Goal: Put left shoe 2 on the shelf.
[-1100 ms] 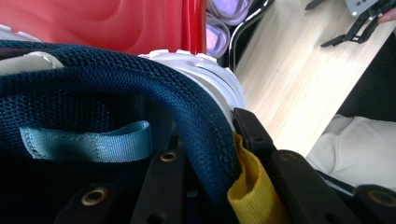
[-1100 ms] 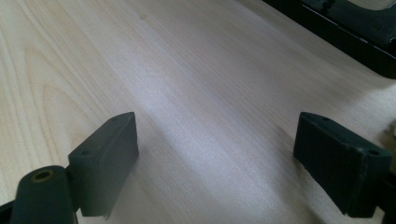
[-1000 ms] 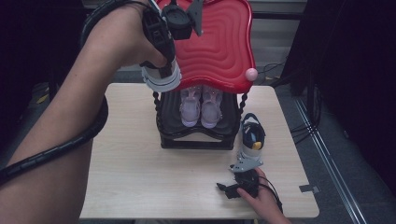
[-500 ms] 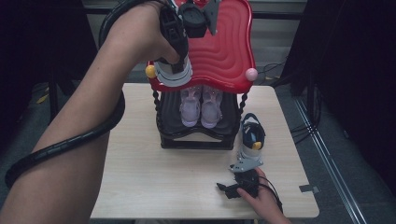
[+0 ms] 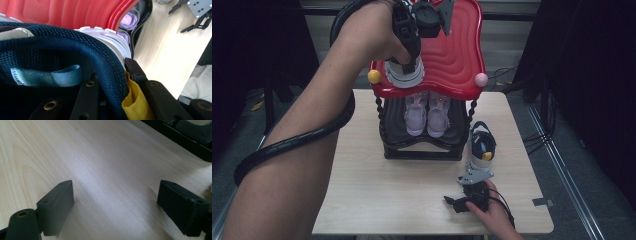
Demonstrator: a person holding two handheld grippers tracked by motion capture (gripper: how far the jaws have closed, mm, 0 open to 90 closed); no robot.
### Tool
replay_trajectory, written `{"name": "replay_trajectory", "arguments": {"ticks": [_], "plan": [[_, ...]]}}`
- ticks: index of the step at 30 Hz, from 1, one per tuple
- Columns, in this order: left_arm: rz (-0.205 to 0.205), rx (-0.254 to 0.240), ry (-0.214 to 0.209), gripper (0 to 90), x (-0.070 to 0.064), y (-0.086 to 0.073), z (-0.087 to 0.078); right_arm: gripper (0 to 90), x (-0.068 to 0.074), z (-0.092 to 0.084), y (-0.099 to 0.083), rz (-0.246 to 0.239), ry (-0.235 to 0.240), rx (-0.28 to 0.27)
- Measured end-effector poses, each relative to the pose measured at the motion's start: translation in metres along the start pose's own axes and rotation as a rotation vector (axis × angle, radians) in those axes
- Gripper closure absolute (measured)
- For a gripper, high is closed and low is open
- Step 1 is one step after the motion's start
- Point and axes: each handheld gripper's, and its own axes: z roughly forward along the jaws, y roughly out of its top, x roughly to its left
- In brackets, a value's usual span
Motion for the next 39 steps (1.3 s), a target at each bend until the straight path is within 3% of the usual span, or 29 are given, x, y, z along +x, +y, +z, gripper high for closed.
{"name": "replay_trajectory", "arguments": {"ticks": [17, 39], "plan": [[0.075, 0.011, 0.007, 74.3, 0.016, 0.022, 0.016, 13.4, 0.000, 0.000, 0.000, 0.000, 0.000, 0.000], [0.088, 0.008, 0.008, 73.6, 0.029, 0.023, 0.036, 13.4, 0.000, 0.000, 0.000, 0.000, 0.000, 0.000]]}}
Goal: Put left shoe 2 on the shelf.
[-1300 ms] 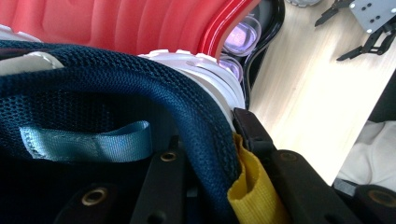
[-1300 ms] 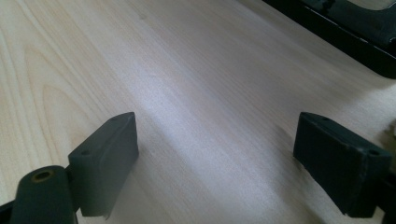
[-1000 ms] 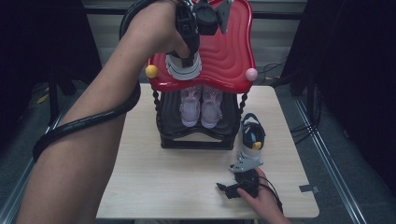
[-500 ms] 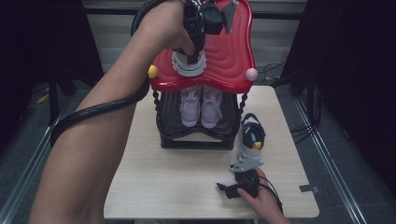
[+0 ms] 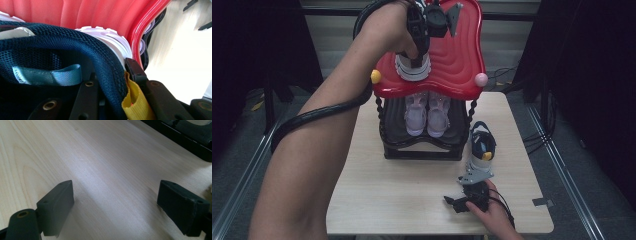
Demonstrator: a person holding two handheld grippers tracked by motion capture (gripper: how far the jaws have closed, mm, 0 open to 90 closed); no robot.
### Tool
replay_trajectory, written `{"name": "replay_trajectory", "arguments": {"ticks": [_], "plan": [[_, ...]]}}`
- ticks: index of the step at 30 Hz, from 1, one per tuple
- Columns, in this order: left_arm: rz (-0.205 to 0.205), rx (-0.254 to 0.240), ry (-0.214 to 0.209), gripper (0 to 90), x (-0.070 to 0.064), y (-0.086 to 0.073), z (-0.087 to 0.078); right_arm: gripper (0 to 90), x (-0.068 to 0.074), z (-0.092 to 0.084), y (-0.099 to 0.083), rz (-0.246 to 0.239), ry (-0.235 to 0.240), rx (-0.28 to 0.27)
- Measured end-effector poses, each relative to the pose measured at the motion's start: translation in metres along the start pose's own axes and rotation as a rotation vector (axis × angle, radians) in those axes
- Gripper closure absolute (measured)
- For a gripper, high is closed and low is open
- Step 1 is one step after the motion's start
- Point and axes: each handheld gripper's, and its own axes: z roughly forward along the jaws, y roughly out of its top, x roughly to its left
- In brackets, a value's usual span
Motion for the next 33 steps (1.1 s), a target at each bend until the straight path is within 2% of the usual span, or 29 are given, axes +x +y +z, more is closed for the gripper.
{"name": "replay_trajectory", "arguments": {"ticks": [2, 3, 6, 23, 33], "plan": [[0.005, 0.003, 0.006, 73.5, 0.0005, -0.0002, 0.0012, 13.4, 0.0000, 0.0000, 0.0000, 0.000, 0.000, 0.000], [-0.008, -0.004, 0.003, 73.5, 0.0002, -0.0007, 0.0020, 13.4, -0.0001, 0.0000, 0.0000, -0.002, 0.000, 0.000], [0.003, -0.003, 0.003, 73.3, 0.0024, -0.0016, 0.0013, 13.4, -0.0001, 0.0000, 0.0000, -0.002, 0.000, 0.000], [0.005, -0.008, 0.018, 72.2, 0.0015, -0.0058, 0.0027, 13.4, 0.0000, 0.0000, 0.0000, 0.000, 0.000, 0.000], [0.000, -0.002, 0.042, 67.0, 0.0031, -0.0086, 0.0005, 13.4, 0.0000, 0.0000, 0.0000, 0.000, 0.000, 0.000]]}}
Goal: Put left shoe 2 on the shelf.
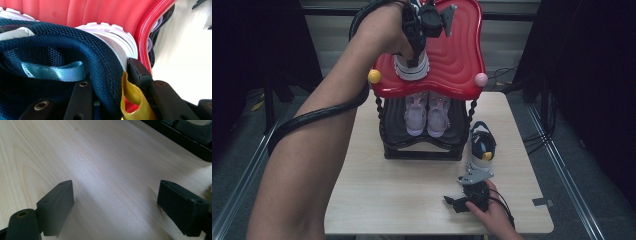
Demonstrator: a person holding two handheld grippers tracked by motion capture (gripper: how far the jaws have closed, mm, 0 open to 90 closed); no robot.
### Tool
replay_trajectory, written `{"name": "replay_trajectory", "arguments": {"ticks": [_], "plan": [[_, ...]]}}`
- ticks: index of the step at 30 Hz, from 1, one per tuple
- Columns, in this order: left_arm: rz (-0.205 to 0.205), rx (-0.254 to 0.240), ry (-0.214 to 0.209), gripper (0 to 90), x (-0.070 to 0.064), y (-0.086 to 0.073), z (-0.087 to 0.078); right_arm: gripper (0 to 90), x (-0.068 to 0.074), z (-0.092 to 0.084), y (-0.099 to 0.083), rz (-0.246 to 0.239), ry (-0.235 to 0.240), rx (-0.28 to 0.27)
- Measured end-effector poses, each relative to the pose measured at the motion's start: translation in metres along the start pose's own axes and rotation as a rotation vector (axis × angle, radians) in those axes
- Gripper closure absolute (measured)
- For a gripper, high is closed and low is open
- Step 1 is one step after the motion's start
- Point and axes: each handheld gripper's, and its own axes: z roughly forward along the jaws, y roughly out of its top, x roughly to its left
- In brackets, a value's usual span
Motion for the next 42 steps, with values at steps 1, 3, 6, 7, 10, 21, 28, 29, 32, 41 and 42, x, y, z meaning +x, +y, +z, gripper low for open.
{"name": "replay_trajectory", "arguments": {"ticks": [1, 3, 6, 7, 10, 21, 28, 29, 32, 41, 42], "plan": [[-0.012, -0.007, -0.001, 66.7, 0.000, 0.000, 0.000, 13.4, 0.000, 0.000, 0.000, 0.000, 0.000, 0.000], [-0.016, -0.005, -0.001, 65.8, 0.000, -0.001, 0.000, 13.4, 0.000, 0.000, 0.000, 0.000, 0.000, 0.000], [-0.030, -0.015, 0.008, 63.1, 0.000, -0.001, 0.000, 13.4, 0.000, 0.000, 0.000, 0.000, 0.000, 0.000], [-0.027, -0.019, 0.015, 62.3, 0.001, -0.001, -0.001, 13.4, 0.000, 0.000, 0.000, 0.000, 0.000, 0.000], [-0.050, -0.034, 0.020, 59.6, 0.002, -0.002, -0.003, 13.4, 0.000, 0.000, 0.000, 0.000, 0.000, 0.000], [-0.136, -0.098, 0.022, 41.6, 0.004, -0.009, -0.010, 13.4, 0.000, 0.000, 0.000, 0.000, 0.000, 0.000], [-0.185, -0.133, 0.036, 33.7, 0.003, -0.016, -0.012, 13.4, 0.000, 0.000, 0.000, 0.000, 0.000, 0.000], [-0.196, -0.134, 0.039, 33.2, 0.003, -0.017, -0.012, 13.4, 0.000, 0.000, 0.000, 0.000, 0.000, 0.000], [-0.212, -0.140, 0.035, 31.8, 0.004, -0.019, -0.013, 13.4, 0.000, 0.000, 0.000, 0.000, 0.000, 0.000], [-0.264, -0.180, -0.008, 29.8, 0.002, -0.025, -0.018, 13.4, 0.000, 0.000, 0.000, 0.000, 0.000, 0.000], [-0.269, -0.180, -0.008, 29.7, 0.001, -0.026, -0.020, 13.4, 0.000, 0.000, 0.000, 0.000, 0.000, 0.000]]}}
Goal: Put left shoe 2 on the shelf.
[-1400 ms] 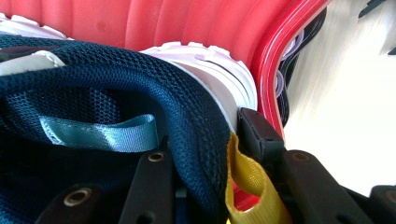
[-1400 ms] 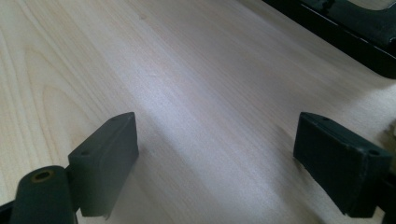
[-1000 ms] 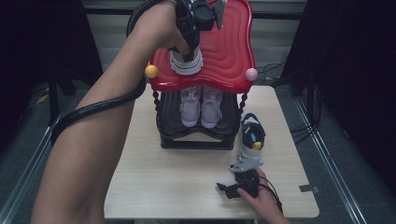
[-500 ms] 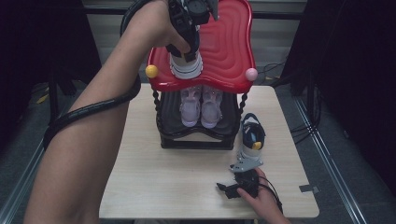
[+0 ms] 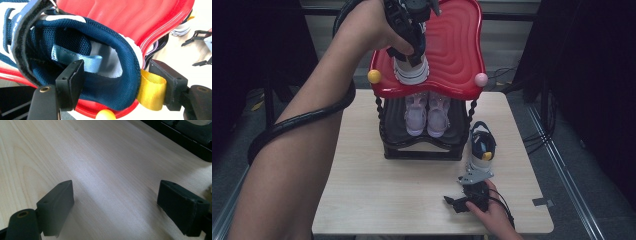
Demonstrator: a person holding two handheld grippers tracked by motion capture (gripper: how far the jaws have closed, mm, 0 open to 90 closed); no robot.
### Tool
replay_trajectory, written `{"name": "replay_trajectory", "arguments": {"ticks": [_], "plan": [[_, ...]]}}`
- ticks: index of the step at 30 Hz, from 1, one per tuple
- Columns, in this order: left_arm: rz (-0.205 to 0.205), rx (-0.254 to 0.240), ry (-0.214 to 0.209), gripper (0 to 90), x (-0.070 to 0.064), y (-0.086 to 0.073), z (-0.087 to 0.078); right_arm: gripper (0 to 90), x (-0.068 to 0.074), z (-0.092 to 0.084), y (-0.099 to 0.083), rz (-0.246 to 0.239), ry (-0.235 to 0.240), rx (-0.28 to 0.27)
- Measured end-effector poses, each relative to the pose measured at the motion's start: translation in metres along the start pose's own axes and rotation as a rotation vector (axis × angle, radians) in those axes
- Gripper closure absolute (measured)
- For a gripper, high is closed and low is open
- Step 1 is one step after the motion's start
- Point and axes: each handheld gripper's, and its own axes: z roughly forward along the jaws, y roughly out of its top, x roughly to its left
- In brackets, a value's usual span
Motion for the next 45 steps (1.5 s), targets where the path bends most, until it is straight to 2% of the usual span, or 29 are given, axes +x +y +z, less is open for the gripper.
{"name": "replay_trajectory", "arguments": {"ticks": [7, 9, 22, 26, 35, 38, 45], "plan": [[-0.022, -0.010, -0.008, 29.4, -0.004, -0.005, -0.007, 13.4, 0.000, 0.000, 0.000, 0.003, 0.000, 0.002], [-0.017, -0.004, -0.012, 29.4, -0.005, -0.008, -0.009, 13.4, 0.000, 0.000, 0.000, 0.000, 0.000, 0.000], [-0.079, -0.016, -0.039, 29.0, -0.007, -0.031, -0.013, 13.4, 0.000, 0.000, 0.000, -0.001, 0.000, 0.000], [-0.107, -0.009, -0.054, 28.6, -0.007, -0.041, -0.011, 13.4, 0.000, 0.000, 0.000, -0.001, 0.000, 0.000], [-0.136, 0.000, -0.076, 27.9, -0.003, -0.062, -0.004, 13.4, 0.000, 0.000, 0.000, 0.000, 0.000, 0.000], [-0.159, 0.007, -0.085, 27.9, -0.003, -0.069, -0.003, 13.4, 0.000, 0.000, 0.000, -0.002, 0.000, 0.000], [-0.175, 0.007, -0.100, 27.8, -0.002, -0.082, -0.002, 13.4, 0.000, 0.000, 0.000, -0.003, 0.000, -0.001]]}}
